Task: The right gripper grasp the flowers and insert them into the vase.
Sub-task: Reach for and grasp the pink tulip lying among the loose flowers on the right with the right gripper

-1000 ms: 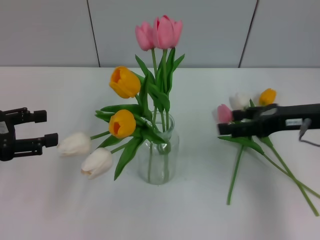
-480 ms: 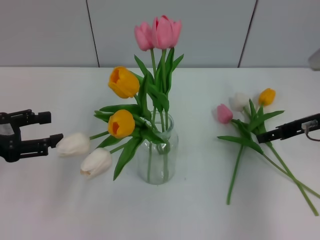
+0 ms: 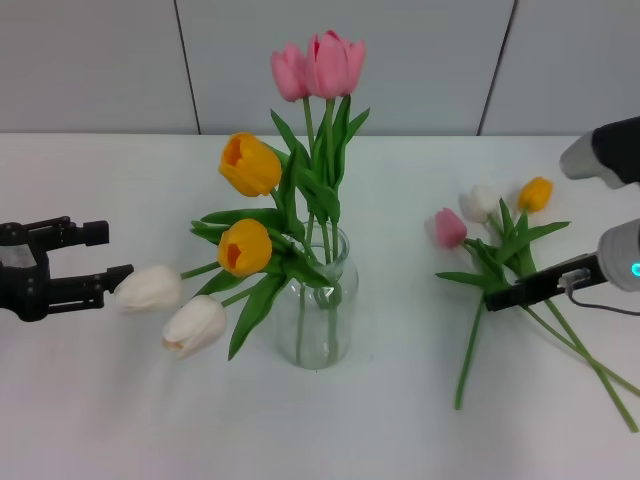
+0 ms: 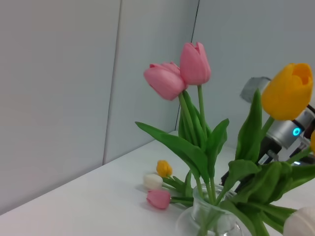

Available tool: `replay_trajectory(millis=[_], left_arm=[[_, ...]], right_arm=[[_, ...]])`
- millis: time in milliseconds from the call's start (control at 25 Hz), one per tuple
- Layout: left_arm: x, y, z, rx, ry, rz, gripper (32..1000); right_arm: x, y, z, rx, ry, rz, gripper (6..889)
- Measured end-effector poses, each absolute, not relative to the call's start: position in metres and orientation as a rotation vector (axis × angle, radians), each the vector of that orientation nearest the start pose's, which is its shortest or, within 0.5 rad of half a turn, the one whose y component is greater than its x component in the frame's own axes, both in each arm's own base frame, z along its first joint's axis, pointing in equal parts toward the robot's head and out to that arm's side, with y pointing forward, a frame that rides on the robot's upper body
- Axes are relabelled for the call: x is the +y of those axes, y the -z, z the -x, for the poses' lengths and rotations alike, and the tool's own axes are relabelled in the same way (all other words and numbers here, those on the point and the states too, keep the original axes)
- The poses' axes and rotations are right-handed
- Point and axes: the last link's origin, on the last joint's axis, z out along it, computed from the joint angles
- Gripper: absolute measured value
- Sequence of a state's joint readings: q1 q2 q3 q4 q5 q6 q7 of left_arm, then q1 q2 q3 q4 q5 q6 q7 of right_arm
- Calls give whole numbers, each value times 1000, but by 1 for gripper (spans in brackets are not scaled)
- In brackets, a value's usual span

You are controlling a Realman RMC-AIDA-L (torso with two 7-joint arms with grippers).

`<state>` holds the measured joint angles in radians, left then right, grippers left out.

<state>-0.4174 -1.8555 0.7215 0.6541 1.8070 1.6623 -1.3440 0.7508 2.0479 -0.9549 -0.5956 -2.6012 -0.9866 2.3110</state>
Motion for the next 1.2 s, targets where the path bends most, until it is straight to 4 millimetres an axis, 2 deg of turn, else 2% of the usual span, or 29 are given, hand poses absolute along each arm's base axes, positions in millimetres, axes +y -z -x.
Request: replay_trajectory(millis=[320,920,1000,1200], left_arm=[[319,-95,304,-524,691,2615,815],[321,-92,304,-532,682,2613,815],[320,-92,305,-532,682,2614,815],[320,-92,305,-535,682,2613,815]], right_arm=[[405,39,-296,1218,225,2274,807],[403,43,-298,1225,178,2266,719],[403,43,-299,1221,179,2262,489],[402,42,-302,1208,184,2259,291]])
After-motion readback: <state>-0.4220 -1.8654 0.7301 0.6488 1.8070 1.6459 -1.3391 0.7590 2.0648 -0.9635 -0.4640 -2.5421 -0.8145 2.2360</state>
